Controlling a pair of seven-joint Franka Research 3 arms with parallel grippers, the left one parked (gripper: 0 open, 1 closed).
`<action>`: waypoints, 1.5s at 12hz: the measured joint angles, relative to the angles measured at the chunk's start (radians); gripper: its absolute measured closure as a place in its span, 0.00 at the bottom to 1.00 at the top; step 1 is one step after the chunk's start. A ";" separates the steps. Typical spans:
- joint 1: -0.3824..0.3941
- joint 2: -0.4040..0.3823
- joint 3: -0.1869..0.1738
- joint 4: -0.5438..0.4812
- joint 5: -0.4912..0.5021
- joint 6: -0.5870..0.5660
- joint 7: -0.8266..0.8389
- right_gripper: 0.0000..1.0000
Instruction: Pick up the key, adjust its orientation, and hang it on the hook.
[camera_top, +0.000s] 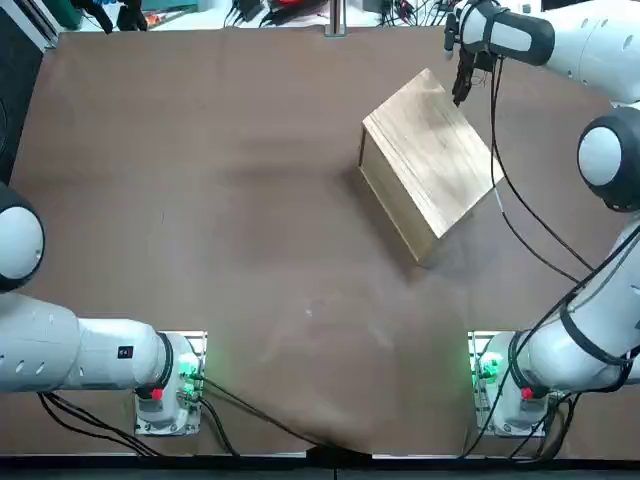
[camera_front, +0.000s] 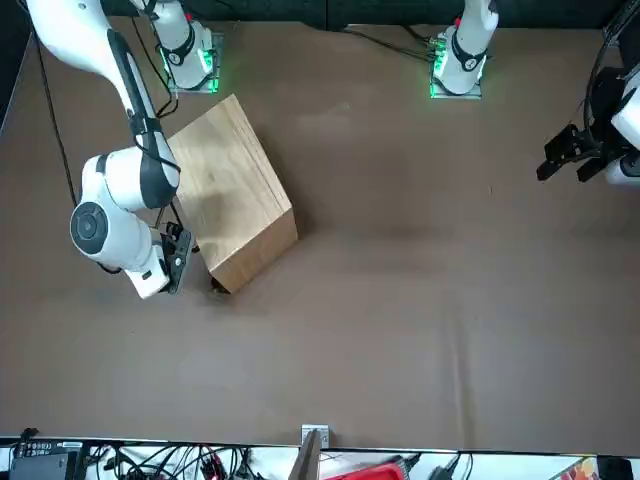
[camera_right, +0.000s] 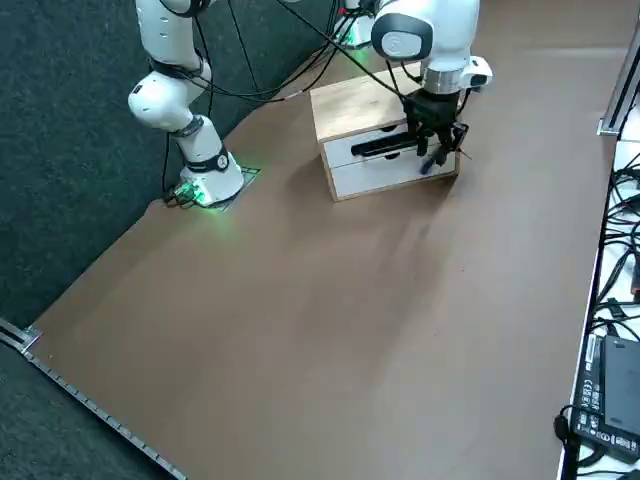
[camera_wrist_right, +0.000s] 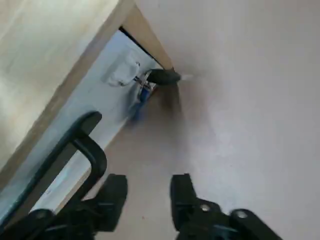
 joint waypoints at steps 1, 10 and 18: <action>-0.001 0.000 0.000 0.000 0.000 0.000 -0.004 0.34; -0.008 -0.006 -0.007 0.038 0.000 0.004 -0.021 0.00; -0.076 -0.110 -0.022 0.056 0.001 -0.076 0.164 0.00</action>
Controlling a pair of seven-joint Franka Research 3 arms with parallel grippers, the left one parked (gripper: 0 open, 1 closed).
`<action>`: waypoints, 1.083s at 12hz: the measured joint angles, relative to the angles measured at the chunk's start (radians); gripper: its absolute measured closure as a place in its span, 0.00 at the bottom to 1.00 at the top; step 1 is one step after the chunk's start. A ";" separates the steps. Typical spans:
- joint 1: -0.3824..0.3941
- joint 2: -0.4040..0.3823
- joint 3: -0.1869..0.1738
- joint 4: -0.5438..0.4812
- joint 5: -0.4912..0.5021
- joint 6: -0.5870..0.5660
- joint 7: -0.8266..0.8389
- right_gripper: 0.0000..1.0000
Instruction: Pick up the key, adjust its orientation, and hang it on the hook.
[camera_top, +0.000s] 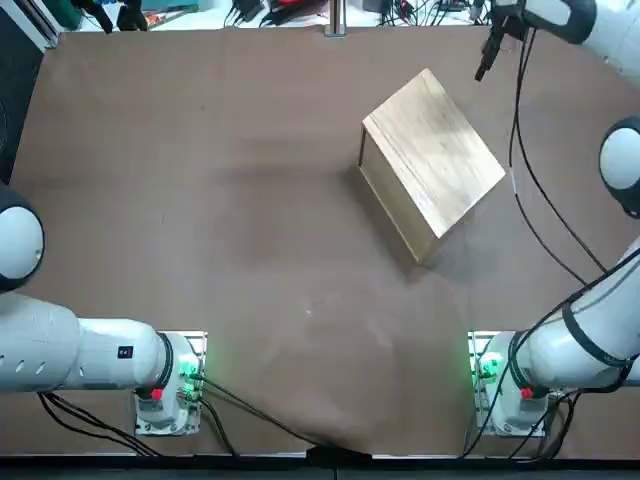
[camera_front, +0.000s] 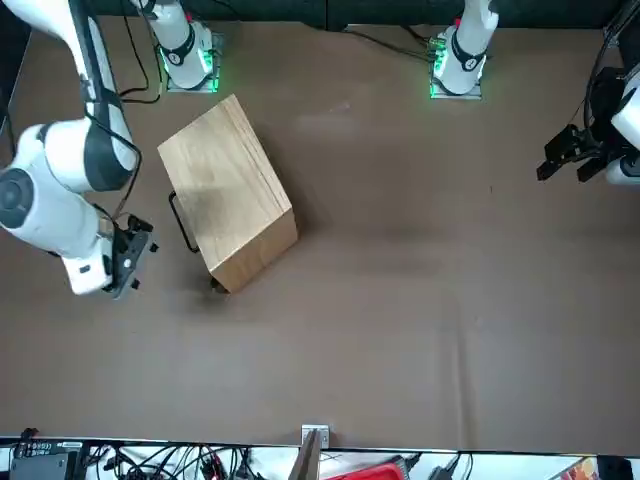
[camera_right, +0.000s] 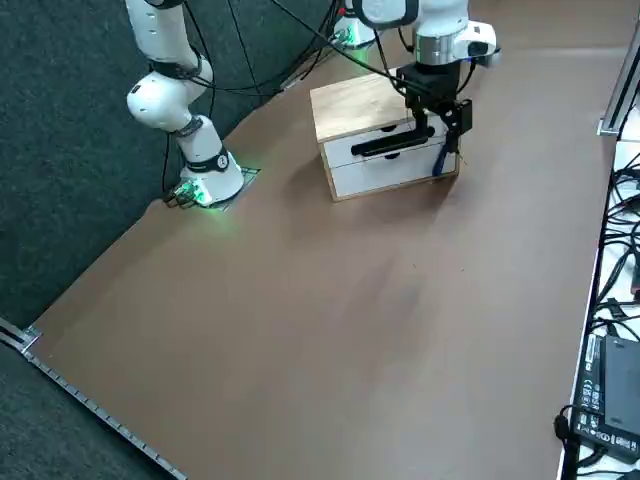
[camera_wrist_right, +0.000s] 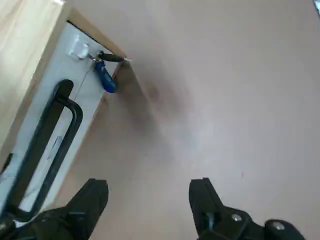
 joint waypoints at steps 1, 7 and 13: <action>-0.009 -0.013 0.000 0.000 0.000 -0.017 0.057 0.00; -0.044 -0.075 0.000 0.000 0.000 -0.108 0.389 0.00; -0.054 -0.153 0.001 0.000 0.000 -0.169 0.776 0.00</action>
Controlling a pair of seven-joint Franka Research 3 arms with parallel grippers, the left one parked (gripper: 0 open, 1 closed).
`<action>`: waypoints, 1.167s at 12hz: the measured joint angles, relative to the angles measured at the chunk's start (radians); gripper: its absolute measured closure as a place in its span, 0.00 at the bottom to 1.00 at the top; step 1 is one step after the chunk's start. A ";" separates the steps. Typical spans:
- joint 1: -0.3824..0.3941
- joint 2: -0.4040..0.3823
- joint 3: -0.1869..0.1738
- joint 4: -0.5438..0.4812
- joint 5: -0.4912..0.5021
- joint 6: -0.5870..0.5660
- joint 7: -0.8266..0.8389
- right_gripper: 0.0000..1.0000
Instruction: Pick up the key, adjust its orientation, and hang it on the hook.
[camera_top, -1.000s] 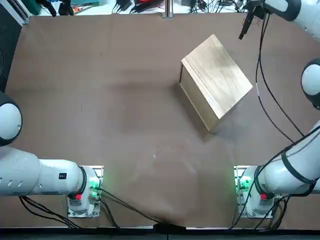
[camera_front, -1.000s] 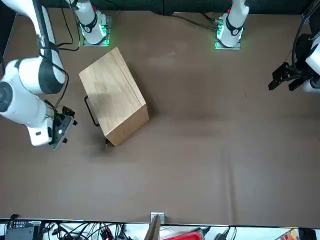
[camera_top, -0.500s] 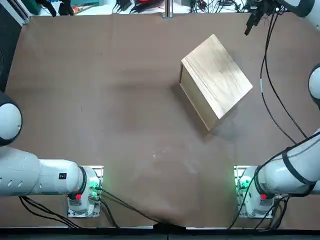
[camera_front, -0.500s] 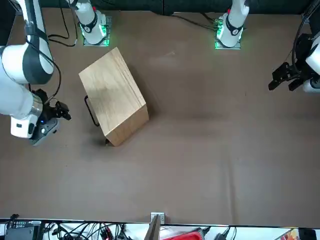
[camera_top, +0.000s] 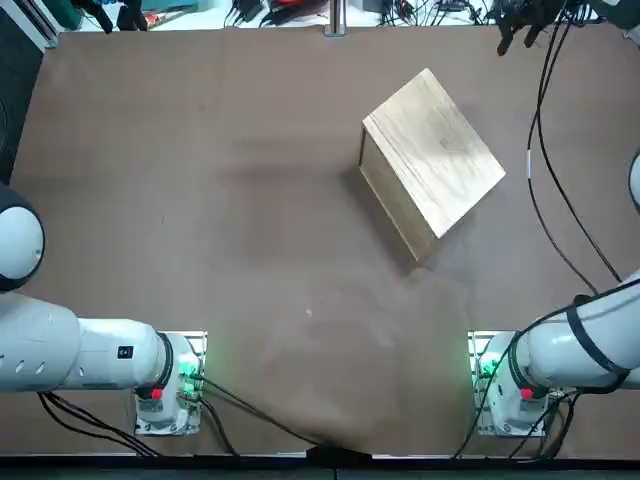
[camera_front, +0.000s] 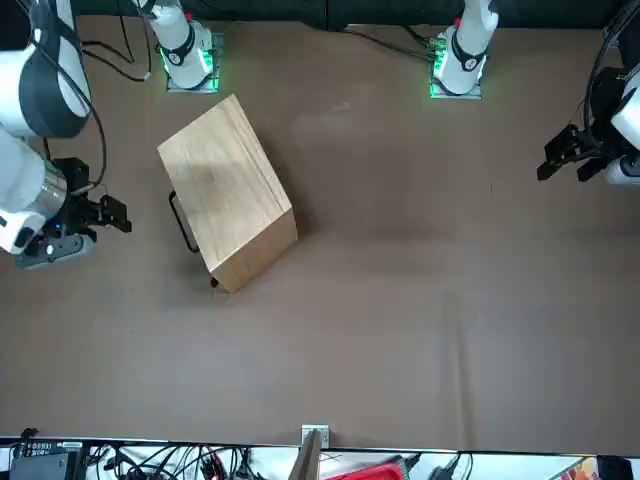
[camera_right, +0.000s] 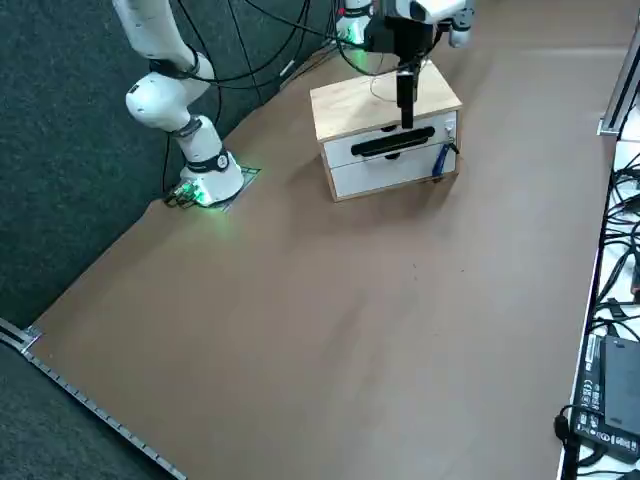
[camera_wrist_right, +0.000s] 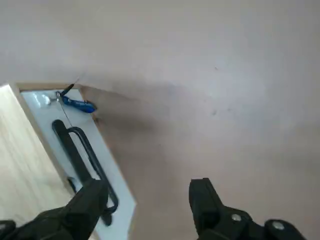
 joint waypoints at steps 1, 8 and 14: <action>0.000 -0.012 0.000 0.000 0.000 -0.015 0.070 0.00; 0.001 -0.088 0.008 0.000 0.000 -0.111 0.332 0.00; -0.002 -0.154 -0.003 0.000 0.000 -0.124 0.273 0.00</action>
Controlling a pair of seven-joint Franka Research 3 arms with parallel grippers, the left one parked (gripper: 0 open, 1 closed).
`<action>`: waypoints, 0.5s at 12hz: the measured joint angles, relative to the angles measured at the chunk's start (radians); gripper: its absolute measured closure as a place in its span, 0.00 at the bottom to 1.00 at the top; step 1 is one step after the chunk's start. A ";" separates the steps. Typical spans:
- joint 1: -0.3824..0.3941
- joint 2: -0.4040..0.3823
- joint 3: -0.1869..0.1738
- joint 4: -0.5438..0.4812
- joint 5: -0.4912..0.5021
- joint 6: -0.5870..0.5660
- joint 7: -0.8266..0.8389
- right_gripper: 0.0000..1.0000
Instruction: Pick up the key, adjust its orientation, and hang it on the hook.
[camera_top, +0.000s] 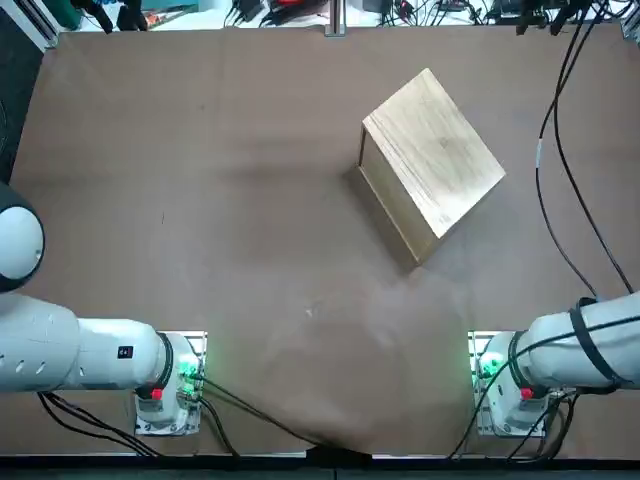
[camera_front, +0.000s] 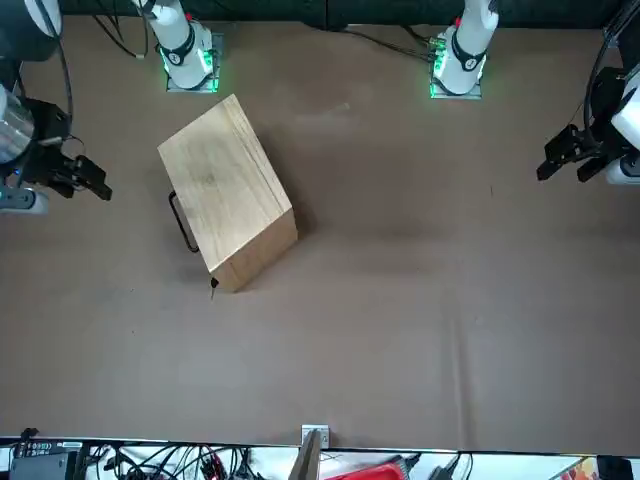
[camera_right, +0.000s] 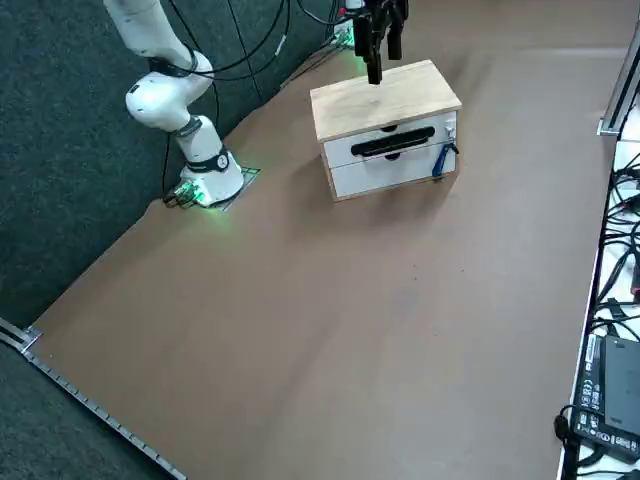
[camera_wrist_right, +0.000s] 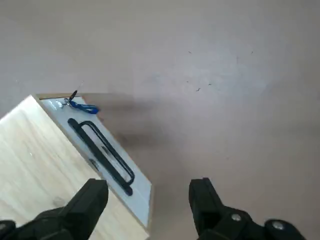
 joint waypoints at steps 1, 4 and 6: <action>-0.002 -0.007 -0.008 0.000 0.000 -0.003 -0.028 0.00; -0.013 -0.017 -0.019 0.000 0.000 -0.016 -0.065 0.00; -0.014 -0.020 -0.020 0.000 0.000 -0.018 -0.066 0.00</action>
